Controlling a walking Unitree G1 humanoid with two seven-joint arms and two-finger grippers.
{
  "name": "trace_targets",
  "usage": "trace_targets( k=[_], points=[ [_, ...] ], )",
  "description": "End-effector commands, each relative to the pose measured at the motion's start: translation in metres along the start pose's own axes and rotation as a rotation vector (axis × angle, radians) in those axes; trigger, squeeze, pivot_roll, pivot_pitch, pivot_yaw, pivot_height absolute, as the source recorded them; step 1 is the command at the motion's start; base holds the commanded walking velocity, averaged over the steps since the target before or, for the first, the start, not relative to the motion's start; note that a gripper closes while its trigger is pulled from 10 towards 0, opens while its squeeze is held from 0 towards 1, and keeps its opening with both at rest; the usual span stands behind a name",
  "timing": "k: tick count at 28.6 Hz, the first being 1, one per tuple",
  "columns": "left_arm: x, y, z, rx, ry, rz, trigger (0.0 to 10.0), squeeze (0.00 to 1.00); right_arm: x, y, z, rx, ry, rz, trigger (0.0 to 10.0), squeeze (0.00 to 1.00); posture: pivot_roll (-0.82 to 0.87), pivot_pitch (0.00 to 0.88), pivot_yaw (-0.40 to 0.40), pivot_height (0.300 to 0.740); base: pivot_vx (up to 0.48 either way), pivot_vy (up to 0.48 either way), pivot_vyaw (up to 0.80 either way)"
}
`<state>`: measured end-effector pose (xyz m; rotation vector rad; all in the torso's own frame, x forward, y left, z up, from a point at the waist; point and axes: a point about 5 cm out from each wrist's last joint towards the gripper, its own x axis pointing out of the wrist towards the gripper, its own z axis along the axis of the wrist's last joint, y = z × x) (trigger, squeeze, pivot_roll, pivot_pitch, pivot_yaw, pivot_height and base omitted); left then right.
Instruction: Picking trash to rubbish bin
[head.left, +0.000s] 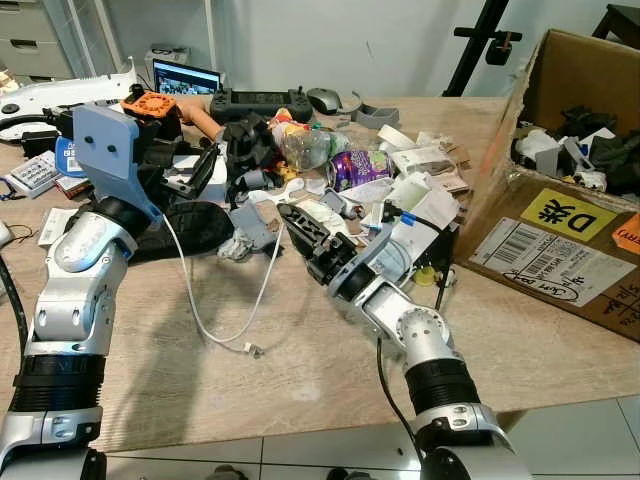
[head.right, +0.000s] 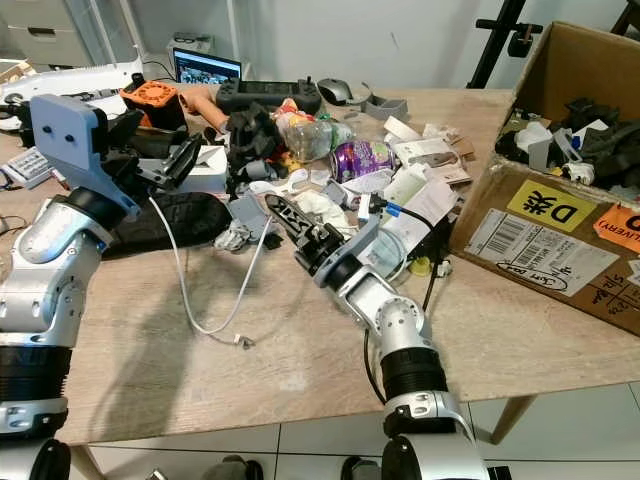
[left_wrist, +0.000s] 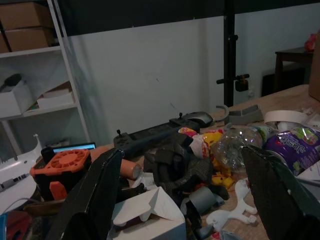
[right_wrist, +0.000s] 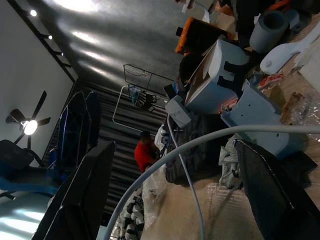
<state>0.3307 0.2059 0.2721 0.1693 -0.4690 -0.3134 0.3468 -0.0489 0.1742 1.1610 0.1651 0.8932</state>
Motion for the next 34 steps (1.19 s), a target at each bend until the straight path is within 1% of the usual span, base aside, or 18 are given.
trace_targets(
  k=[1,3,6,10,12,13,18,19,20,21,23,25,27,28,29,32,33,34],
  points=[
    [-0.003,0.003,-0.001,0.024,0.004,0.018,10.0,0.00,0.015,0.012,-0.022,0.015,0.128,0.083,10.0,0.00,0.10,0.217,-0.021,0.740,0.000,0.000,0.00],
    [-0.003,0.002,-0.002,0.021,0.003,0.020,10.0,0.00,0.016,0.015,-0.026,0.017,0.163,0.100,10.0,0.00,0.10,0.206,-0.022,0.740,0.000,0.000,0.00],
    [-0.001,0.002,-0.002,0.021,0.004,0.018,10.0,0.00,0.017,0.017,-0.026,0.023,0.177,0.114,10.0,0.00,0.10,0.225,-0.026,0.740,0.000,0.000,0.00],
    [-0.001,-0.003,-0.002,0.011,0.002,0.000,10.0,0.00,0.014,0.024,-0.032,-0.010,0.239,0.150,10.0,0.00,0.09,0.213,-0.021,0.740,0.000,0.000,0.00],
    [0.001,-0.012,-0.004,-0.002,0.012,-0.044,10.0,0.00,0.011,0.029,-0.035,-0.036,0.277,0.167,10.0,0.00,0.09,0.226,-0.025,0.740,0.000,0.000,0.00],
    [0.001,-0.012,-0.004,-0.002,0.012,-0.044,10.0,0.00,0.011,0.029,-0.035,-0.036,0.277,0.167,10.0,0.00,0.09,0.226,-0.025,0.740,0.000,0.000,0.00],
    [0.002,-0.028,-0.010,-0.024,0.024,-0.094,10.0,0.00,0.005,0.028,-0.033,-0.070,0.292,0.149,10.0,0.00,0.08,0.220,-0.023,0.740,0.000,0.000,0.00],
    [0.003,-0.030,-0.011,-0.024,0.023,-0.095,10.0,0.00,0.004,0.029,-0.031,-0.064,0.281,0.148,4.6,0.00,0.07,0.238,-0.025,0.740,0.000,0.000,0.00],
    [0.003,-0.030,-0.011,-0.024,0.022,-0.095,10.0,0.00,0.003,0.029,-0.030,-0.059,0.274,0.147,4.6,0.00,0.07,0.238,-0.025,0.740,0.000,0.000,0.00],
    [0.004,-0.031,-0.010,-0.030,0.018,-0.094,10.0,0.00,0.003,0.029,-0.029,-0.052,0.265,0.150,0.0,0.00,0.07,0.236,-0.024,0.740,0.000,0.000,0.00],
    [0.005,-0.035,-0.009,-0.042,0.009,-0.097,10.0,0.00,0.000,0.036,-0.023,-0.039,0.240,0.179,0.0,0.00,0.07,0.208,-0.021,0.740,0.000,0.000,0.00],
    [0.006,-0.036,-0.009,-0.042,0.007,-0.099,10.0,0.00,0.000,0.038,-0.021,-0.039,0.230,0.185,0.0,0.00,0.07,0.208,-0.021,0.740,0.000,0.000,0.00],
    [0.007,-0.038,-0.009,-0.046,0.003,-0.098,10.0,0.00,0.000,0.049,-0.012,-0.066,0.195,0.207,0.0,0.00,0.06,0.232,-0.020,0.740,0.000,0.000,0.00],
    [0.007,-0.038,-0.009,-0.046,0.003,-0.098,10.0,0.00,0.000,0.049,-0.012,-0.066,0.195,0.207,0.0,0.00,0.06,0.232,-0.020,0.740,0.000,0.000,0.00],
    [0.006,-0.038,-0.009,-0.046,0.003,-0.098,10.0,0.00,0.001,0.058,-0.007,-0.085,0.183,0.230,0.0,0.00,0.06,0.214,-0.017,0.740,0.000,0.000,0.00],
    [0.009,-0.038,-0.010,-0.042,0.005,-0.087,10.0,0.00,0.006,0.074,0.007,-0.124,0.161,0.277,0.0,0.00,0.05,0.238,-0.027,0.740,0.000,0.000,0.00],
    [0.009,-0.038,-0.010,-0.042,0.005,-0.087,10.0,0.00,0.006,0.074,0.007,-0.124,0.161,0.277,0.0,0.00,0.05,0.238,-0.027,0.740,0.000,0.000,0.00],
    [0.008,-0.038,-0.010,-0.051,0.002,-0.078,10.0,0.00,0.007,0.083,0.014,-0.151,0.151,0.299,0.0,0.00,0.05,0.219,-0.026,0.740,0.000,0.000,0.00]
  ],
)
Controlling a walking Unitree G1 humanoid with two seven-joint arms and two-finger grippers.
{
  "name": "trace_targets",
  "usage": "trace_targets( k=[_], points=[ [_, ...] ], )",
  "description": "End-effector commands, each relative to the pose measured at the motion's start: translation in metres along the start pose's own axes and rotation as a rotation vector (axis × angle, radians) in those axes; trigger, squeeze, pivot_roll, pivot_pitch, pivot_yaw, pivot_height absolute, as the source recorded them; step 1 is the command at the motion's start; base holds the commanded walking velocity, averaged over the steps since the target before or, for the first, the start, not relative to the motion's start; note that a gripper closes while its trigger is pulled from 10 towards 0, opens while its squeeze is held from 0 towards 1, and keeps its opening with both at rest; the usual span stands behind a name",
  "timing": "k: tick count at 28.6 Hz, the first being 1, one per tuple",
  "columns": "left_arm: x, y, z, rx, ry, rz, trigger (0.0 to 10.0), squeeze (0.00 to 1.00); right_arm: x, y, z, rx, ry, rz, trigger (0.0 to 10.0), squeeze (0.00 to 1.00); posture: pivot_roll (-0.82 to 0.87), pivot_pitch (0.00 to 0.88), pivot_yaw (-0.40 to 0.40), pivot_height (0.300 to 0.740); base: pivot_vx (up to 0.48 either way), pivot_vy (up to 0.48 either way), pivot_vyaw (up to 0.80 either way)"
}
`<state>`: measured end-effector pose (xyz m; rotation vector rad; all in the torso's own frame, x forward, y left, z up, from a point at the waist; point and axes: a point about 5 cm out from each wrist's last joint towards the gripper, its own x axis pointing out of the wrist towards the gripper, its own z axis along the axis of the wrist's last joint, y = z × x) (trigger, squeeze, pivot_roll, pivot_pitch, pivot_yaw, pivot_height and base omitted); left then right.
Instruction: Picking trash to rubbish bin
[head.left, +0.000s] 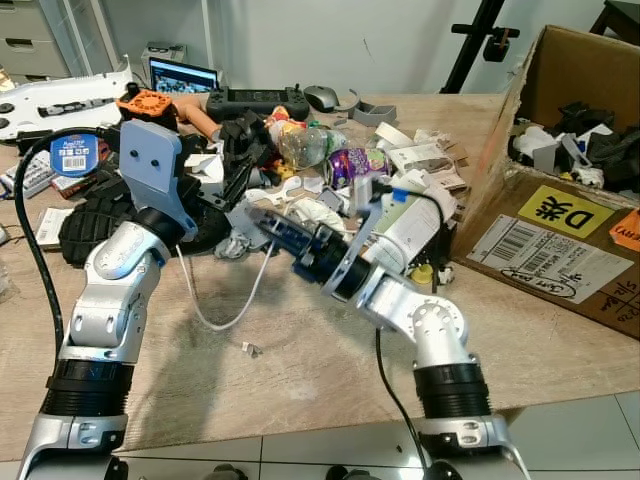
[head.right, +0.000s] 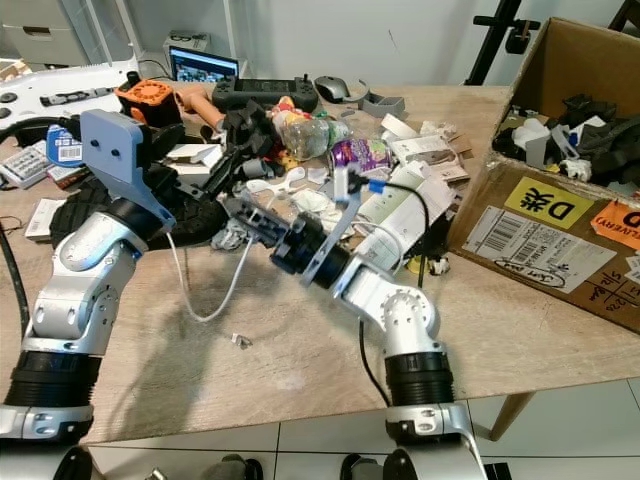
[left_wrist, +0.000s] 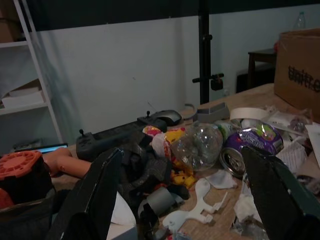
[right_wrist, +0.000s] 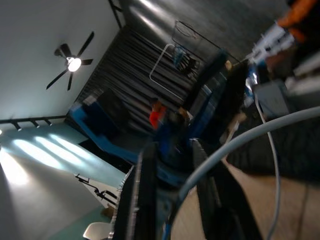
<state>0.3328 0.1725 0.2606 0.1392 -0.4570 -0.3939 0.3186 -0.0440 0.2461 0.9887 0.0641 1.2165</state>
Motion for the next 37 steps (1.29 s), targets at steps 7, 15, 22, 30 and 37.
trace_targets(
  k=[7,15,22,30,37],
  points=[
    [0.000,-0.004,-0.002,0.005,0.001,0.001,10.0,0.00,0.009,0.024,0.035,-0.089,-0.034,0.058,0.0,0.00,0.05,0.205,-0.037,0.740,0.000,0.000,0.00],
    [0.002,-0.001,-0.002,0.016,0.005,0.007,10.0,0.00,0.023,0.051,0.105,-0.273,-0.130,0.091,0.0,0.00,0.04,0.202,-0.038,0.740,0.000,0.000,0.00],
    [0.005,-0.001,-0.002,0.012,-0.003,0.010,10.0,0.00,0.022,0.074,0.168,-0.455,-0.286,-0.006,0.0,0.00,0.03,0.200,-0.046,0.740,0.000,0.000,0.00],
    [0.006,-0.003,-0.001,0.006,-0.013,0.008,10.0,0.00,-0.002,0.113,0.243,-0.704,-0.475,-0.155,0.0,0.00,0.01,0.199,-0.045,0.740,0.000,0.000,0.00],
    [0.009,-0.003,-0.003,0.000,-0.017,0.008,10.0,0.00,-0.021,0.144,0.280,-0.877,-0.565,-0.261,0.0,0.00,-0.01,0.203,-0.042,0.740,0.000,0.000,0.00]
  ],
)
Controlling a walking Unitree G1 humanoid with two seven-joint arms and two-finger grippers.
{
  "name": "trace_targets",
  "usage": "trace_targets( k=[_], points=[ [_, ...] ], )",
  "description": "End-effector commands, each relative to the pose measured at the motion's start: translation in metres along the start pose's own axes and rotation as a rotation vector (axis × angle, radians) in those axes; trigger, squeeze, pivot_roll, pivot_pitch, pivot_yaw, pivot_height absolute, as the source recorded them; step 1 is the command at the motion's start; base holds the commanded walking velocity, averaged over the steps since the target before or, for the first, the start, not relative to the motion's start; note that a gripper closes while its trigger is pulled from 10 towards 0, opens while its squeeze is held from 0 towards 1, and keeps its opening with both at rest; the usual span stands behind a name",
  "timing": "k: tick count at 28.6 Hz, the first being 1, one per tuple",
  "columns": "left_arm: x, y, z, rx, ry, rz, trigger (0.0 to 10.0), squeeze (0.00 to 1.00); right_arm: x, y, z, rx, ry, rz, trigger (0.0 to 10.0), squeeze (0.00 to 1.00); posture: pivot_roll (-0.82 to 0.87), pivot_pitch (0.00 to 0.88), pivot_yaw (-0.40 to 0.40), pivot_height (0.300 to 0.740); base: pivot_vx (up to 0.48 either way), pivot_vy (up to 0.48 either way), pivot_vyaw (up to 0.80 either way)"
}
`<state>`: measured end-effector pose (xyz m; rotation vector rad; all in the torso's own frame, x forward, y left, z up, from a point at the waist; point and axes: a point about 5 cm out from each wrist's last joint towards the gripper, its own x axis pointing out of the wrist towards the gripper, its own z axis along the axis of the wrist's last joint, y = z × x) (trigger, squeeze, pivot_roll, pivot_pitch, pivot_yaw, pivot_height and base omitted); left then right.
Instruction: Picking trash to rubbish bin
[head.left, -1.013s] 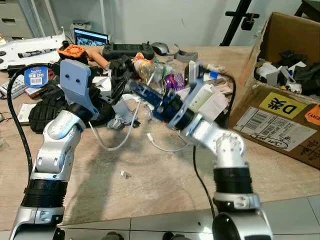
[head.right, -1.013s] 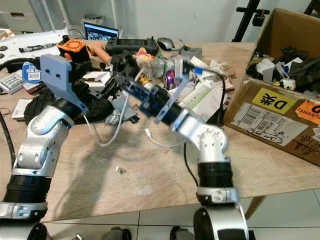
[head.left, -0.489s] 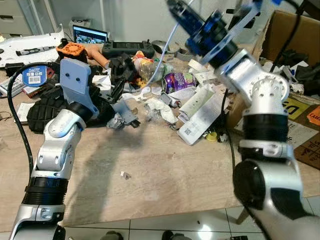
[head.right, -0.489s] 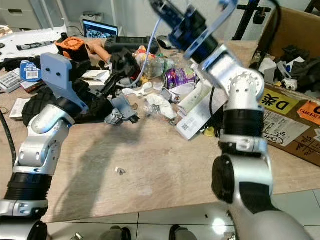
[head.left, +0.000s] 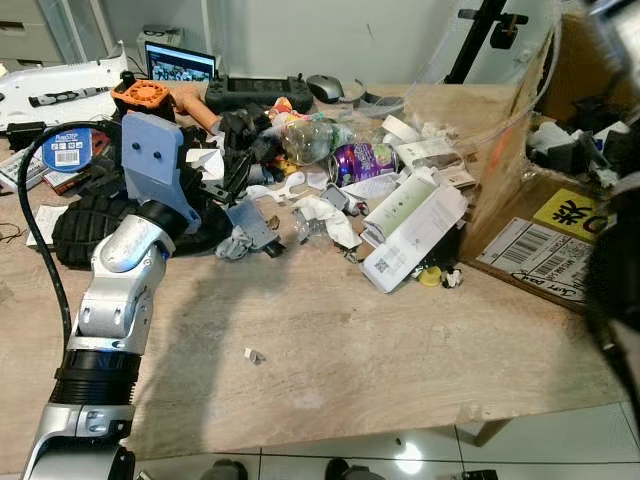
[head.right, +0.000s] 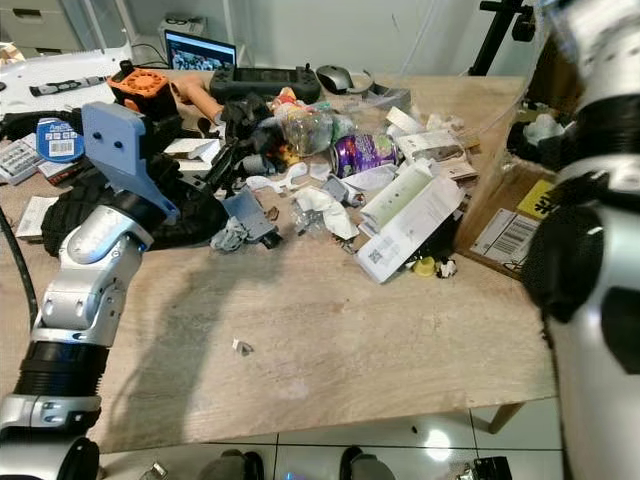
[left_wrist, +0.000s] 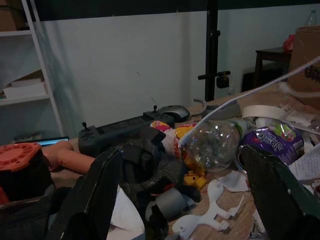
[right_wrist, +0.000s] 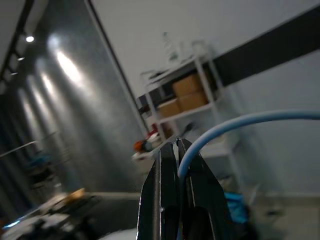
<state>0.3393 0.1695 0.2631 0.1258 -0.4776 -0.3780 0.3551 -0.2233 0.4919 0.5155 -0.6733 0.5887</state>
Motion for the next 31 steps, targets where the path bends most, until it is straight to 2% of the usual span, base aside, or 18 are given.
trace_targets(
  k=[1,5,6,7,10,12,16,17,18,21,24,26,31],
  points=[
    [0.001,-0.003,-0.003,0.004,0.003,-0.011,10.0,0.00,0.002,0.001,0.014,-0.065,-0.029,0.000,0.0,0.00,-0.01,0.202,-0.042,0.740,0.000,0.000,0.00],
    [0.002,-0.004,-0.004,0.002,0.003,-0.012,10.0,0.00,0.001,-0.001,0.040,-0.175,-0.074,-0.054,0.0,0.00,-0.02,0.199,-0.039,0.740,0.000,0.000,0.00],
    [0.002,-0.004,-0.004,0.002,0.003,-0.012,10.0,0.00,0.001,-0.001,0.040,-0.175,-0.074,-0.054,0.0,0.00,-0.02,0.199,-0.039,0.740,0.000,0.000,0.00],
    [0.002,-0.003,-0.005,0.002,0.003,-0.013,10.0,0.00,-0.001,-0.001,0.056,-0.230,-0.108,-0.088,0.0,0.00,-0.02,0.198,-0.040,0.740,0.000,0.000,0.00],
    [0.002,-0.003,-0.005,0.002,0.002,-0.013,10.0,0.00,-0.002,0.000,0.069,-0.266,-0.142,-0.112,0.0,0.00,-0.02,0.198,-0.040,0.740,0.000,0.000,0.00],
    [0.001,-0.003,-0.005,0.003,0.002,-0.015,10.0,0.00,-0.007,0.003,0.094,-0.329,-0.218,-0.167,0.0,0.00,-0.03,0.193,-0.042,0.740,0.000,0.000,0.00],
    [0.000,-0.004,-0.005,0.001,0.000,-0.016,10.0,0.00,-0.017,0.006,0.125,-0.411,-0.313,-0.235,0.0,0.00,-0.03,0.186,-0.043,0.740,0.000,0.000,0.00],
    [0.000,-0.004,-0.005,0.001,0.000,-0.016,10.0,0.00,-0.017,0.006,0.125,-0.411,-0.313,-0.235,0.0,0.00,-0.03,0.186,-0.043,0.740,0.000,0.000,0.00],
    [-0.001,-0.004,-0.006,-0.001,-0.001,-0.018,10.0,0.00,-0.023,0.007,0.139,-0.464,-0.356,-0.276,0.0,0.00,-0.03,0.186,-0.043,0.740,0.000,0.000,0.00],
    [0.000,-0.005,-0.006,-0.002,0.000,-0.021,10.0,0.00,-0.034,0.007,0.157,-0.550,-0.412,-0.348,0.0,0.00,-0.03,0.186,-0.041,0.740,0.000,0.000,0.00],
    [0.000,-0.005,-0.006,-0.001,0.000,-0.023,10.0,0.00,-0.040,0.006,0.166,-0.575,-0.442,-0.385,0.0,0.00,-0.03,0.186,-0.041,0.740,0.000,0.000,0.00],
    [0.000,-0.006,-0.007,-0.002,0.001,-0.026,10.0,0.00,-0.051,0.001,0.175,-0.602,-0.479,-0.443,0.0,0.00,-0.03,0.183,-0.040,0.740,0.000,0.000,0.00],
    [0.001,-0.008,-0.008,-0.005,0.003,-0.033,10.0,0.00,-0.061,-0.014,0.169,-0.656,-0.434,-0.507,0.0,0.00,-0.03,0.183,-0.035,0.740,0.000,0.000,0.00]
  ],
)
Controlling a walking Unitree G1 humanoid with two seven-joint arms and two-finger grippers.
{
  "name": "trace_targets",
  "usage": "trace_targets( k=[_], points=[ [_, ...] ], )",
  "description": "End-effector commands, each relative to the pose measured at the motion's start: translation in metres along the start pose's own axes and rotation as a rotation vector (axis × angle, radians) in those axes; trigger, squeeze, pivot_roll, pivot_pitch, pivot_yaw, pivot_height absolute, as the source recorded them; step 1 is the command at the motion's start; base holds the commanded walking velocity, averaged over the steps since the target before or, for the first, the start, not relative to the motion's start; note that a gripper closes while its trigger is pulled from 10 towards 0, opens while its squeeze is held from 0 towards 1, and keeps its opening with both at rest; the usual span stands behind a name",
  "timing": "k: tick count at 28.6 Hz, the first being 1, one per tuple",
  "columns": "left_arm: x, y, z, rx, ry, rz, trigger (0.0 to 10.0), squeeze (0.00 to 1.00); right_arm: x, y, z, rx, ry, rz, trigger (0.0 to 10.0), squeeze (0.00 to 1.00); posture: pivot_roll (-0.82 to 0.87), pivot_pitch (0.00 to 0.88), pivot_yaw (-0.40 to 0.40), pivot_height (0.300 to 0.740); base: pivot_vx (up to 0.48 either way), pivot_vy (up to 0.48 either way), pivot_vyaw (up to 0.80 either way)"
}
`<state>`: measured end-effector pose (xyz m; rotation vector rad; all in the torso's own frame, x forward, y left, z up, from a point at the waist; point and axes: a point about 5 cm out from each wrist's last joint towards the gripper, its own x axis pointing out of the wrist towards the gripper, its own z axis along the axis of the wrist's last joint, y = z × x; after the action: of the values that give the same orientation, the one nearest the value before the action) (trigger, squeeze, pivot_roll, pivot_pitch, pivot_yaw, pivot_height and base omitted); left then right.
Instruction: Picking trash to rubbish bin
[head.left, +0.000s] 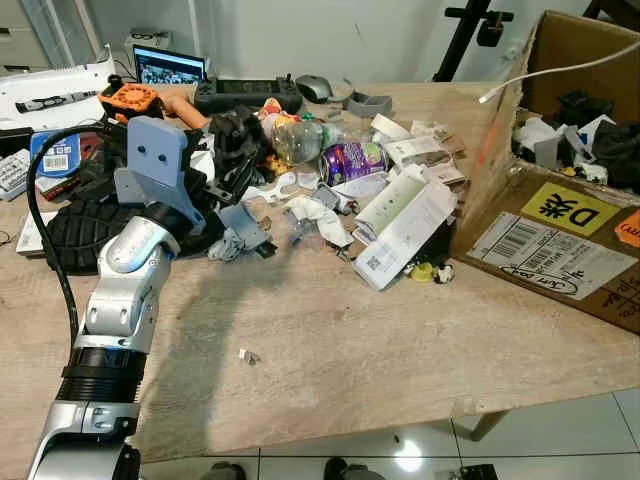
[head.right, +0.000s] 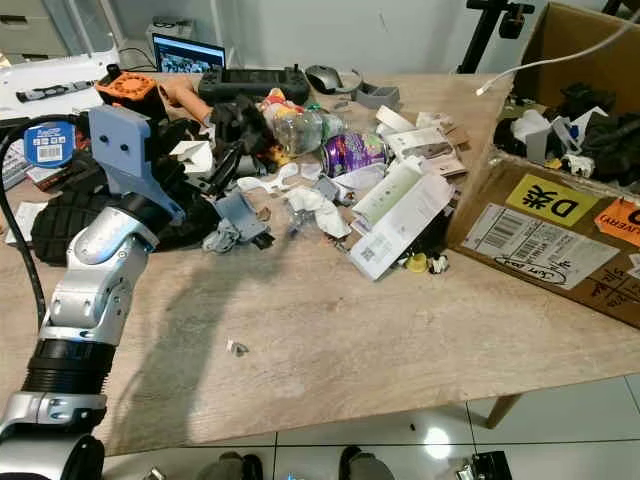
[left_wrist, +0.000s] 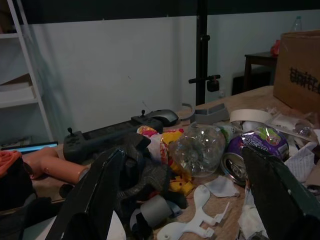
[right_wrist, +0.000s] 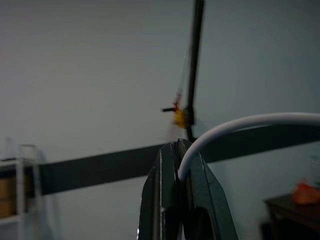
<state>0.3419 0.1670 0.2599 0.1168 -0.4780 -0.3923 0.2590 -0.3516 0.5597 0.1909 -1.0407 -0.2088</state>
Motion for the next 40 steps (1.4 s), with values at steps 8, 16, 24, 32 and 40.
trace_targets(
  k=[8,16,24,32,40],
  points=[
    [0.000,-0.006,-0.004,0.019,0.015,-0.040,10.0,0.00,-0.010,-0.021,-0.014,-0.081,0.035,-0.075,4.2,0.00,-0.01,0.186,-0.028,0.740,0.000,0.000,0.00],
    [0.000,-0.008,-0.005,0.021,0.022,-0.052,10.0,0.00,-0.014,-0.029,-0.016,-0.152,0.041,-0.120,10.0,1.00,0.00,0.187,-0.024,0.740,0.000,0.000,0.00],
    [0.000,-0.010,-0.005,0.026,0.029,-0.070,10.0,0.00,-0.017,-0.030,-0.027,-0.190,0.111,-0.100,10.0,1.00,0.00,0.187,-0.023,0.740,0.000,0.000,0.00],
    [-0.002,-0.013,-0.007,0.027,0.047,-0.103,10.0,0.00,-0.040,-0.031,-0.086,-0.445,0.516,0.121,10.0,0.00,0.00,0.187,-0.023,0.740,0.000,0.000,0.00],
    [-0.001,-0.021,-0.008,0.015,0.067,-0.164,10.0,0.00,-0.100,-0.072,-0.139,-1.026,1.170,0.474,10.0,0.00,0.00,0.196,-0.013,0.740,0.000,0.000,0.00]
  ],
)
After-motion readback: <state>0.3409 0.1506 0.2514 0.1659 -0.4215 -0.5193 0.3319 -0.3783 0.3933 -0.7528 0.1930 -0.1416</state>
